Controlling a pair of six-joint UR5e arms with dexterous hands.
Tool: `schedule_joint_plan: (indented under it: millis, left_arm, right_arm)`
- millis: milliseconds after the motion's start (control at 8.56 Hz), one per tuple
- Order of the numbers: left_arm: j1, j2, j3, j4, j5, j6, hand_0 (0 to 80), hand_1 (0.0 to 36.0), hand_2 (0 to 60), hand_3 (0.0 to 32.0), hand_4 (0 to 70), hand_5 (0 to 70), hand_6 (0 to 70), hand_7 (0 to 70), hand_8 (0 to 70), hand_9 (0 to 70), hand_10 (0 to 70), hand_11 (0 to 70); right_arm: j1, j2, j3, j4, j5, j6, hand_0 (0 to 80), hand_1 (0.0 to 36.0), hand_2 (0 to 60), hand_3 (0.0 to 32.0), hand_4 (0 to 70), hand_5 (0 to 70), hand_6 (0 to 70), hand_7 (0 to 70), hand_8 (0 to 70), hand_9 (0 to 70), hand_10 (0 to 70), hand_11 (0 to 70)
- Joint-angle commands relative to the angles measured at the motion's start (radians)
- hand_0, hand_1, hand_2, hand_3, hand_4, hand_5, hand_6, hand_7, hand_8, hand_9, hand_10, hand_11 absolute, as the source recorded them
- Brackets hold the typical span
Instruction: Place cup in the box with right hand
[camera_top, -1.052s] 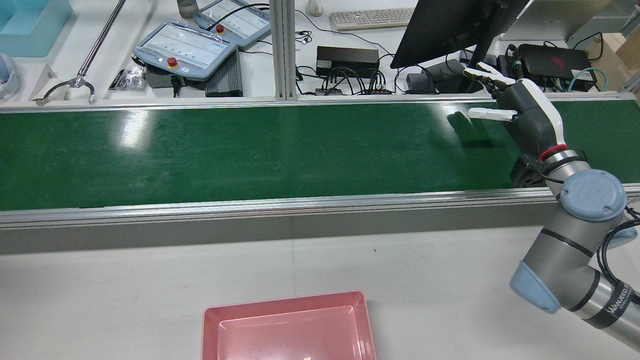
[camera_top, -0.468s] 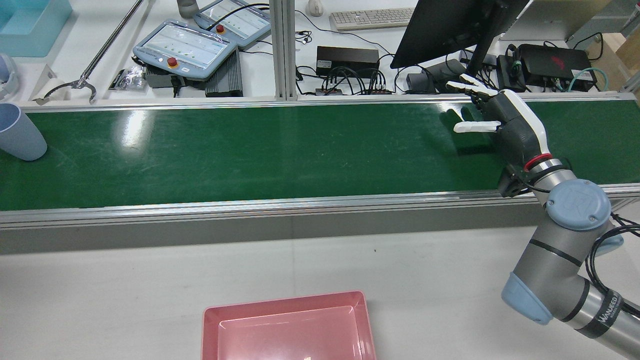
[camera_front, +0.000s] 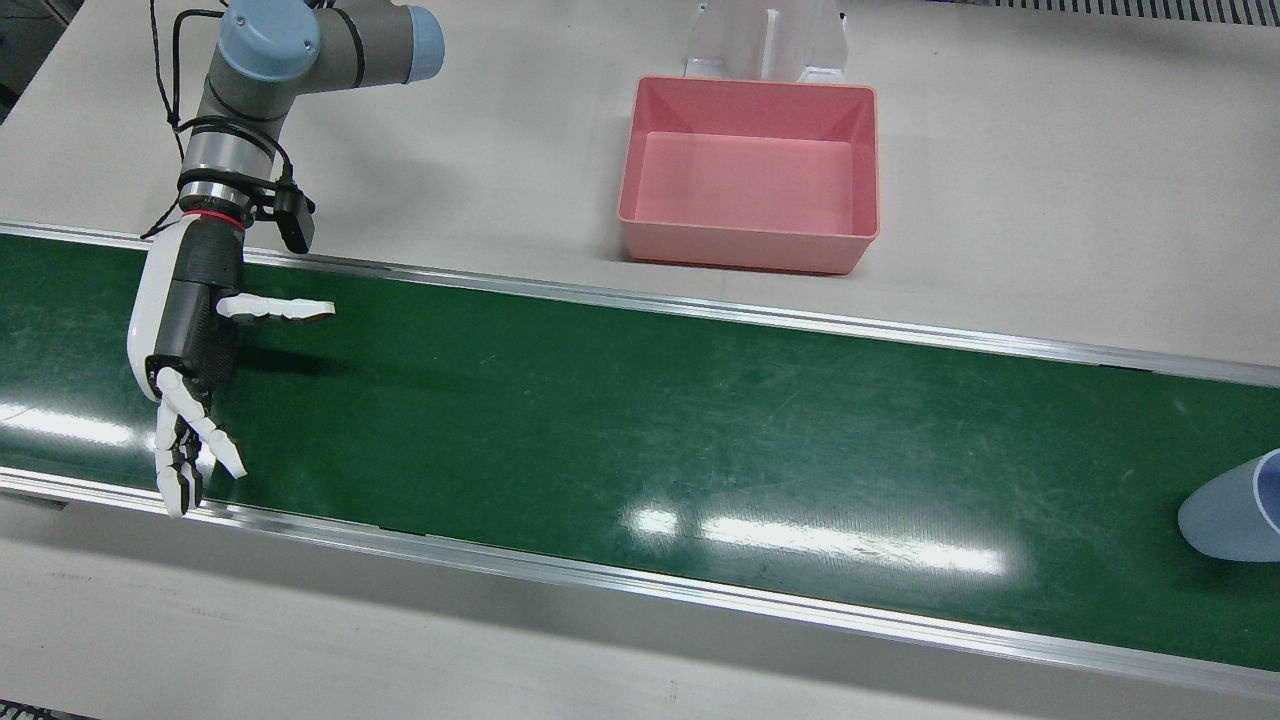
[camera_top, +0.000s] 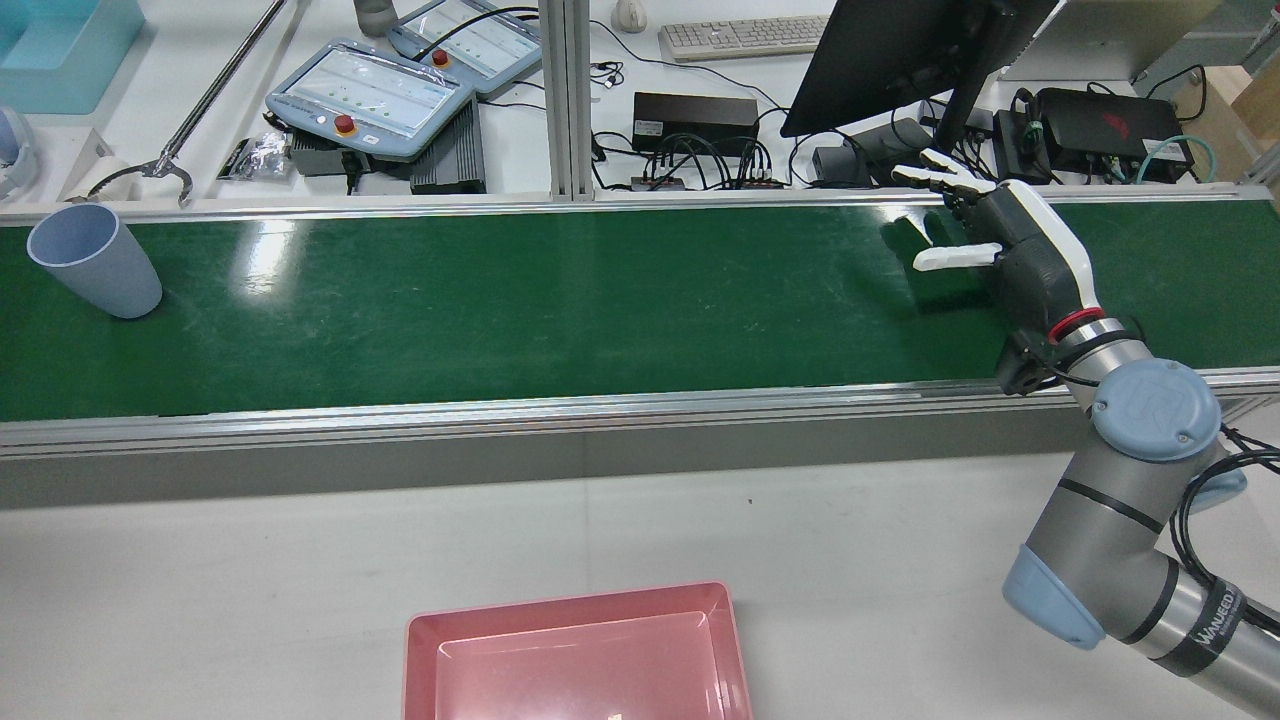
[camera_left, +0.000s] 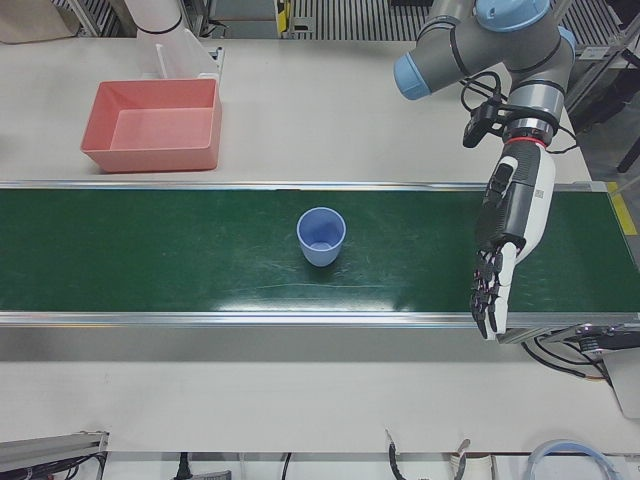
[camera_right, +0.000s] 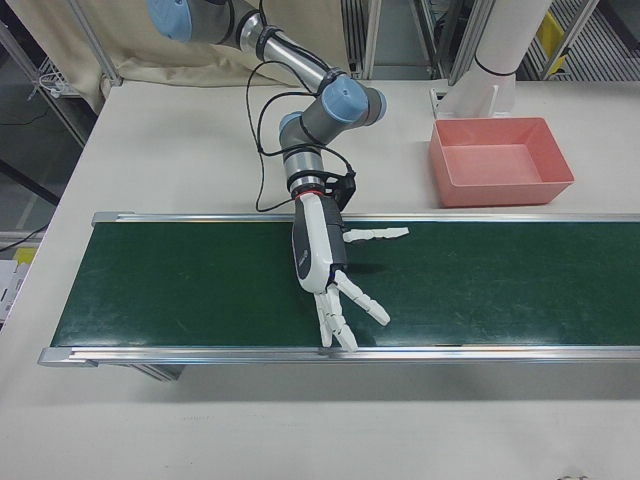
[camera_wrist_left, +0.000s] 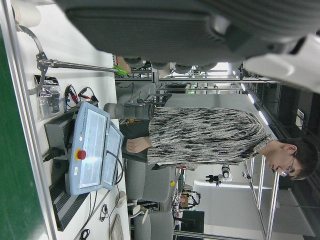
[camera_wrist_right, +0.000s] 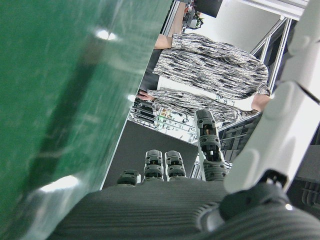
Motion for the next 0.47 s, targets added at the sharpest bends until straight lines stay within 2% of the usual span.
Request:
schedule_joint_plan:
  millis: [0, 117, 234, 351]
  left_arm:
    - [0.000, -0.001, 0.001, -0.002, 0.000, 0.000, 0.0, 0.0, 0.0, 0.0, 0.0, 0.0, 0.0, 0.0, 0.0, 0.0, 0.0, 0.0]
    - [0.000, 0.000, 0.000, -0.002, 0.000, 0.000, 0.0, 0.0, 0.0, 0.0, 0.0, 0.0, 0.0, 0.0, 0.0, 0.0, 0.0, 0.0]
    - [0.000, 0.000, 0.000, 0.000, 0.000, 0.000, 0.0, 0.0, 0.0, 0.0, 0.0, 0.0, 0.0, 0.0, 0.0, 0.0, 0.0, 0.0]
    - [0.000, -0.001, 0.000, -0.002, 0.000, 0.000, 0.0, 0.0, 0.0, 0.0, 0.0, 0.0, 0.0, 0.0, 0.0, 0.0, 0.0, 0.0]
  right_arm:
    - [0.006, 0.000, 0.000, 0.000, 0.000, 0.001, 45.9, 8.4, 6.0, 0.0, 14.4, 3.8, 4.1, 14.5, 6.4, 12.9, 1.9, 3.9]
    - [0.009, 0.000, 0.001, 0.000, 0.000, 0.001, 44.5, 10.3, 13.4, 0.0, 11.7, 3.8, 4.0, 14.5, 6.5, 12.9, 1.9, 3.9]
    - [0.010, 0.000, 0.001, 0.000, 0.000, 0.001, 45.9, 8.5, 6.4, 0.0, 14.5, 3.8, 4.1, 14.5, 6.5, 12.9, 1.9, 3.9]
    - [0.010, 0.000, 0.001, 0.000, 0.000, 0.001, 46.0, 8.5, 6.7, 0.0, 15.0, 3.8, 4.1, 14.7, 6.5, 13.0, 1.9, 3.8]
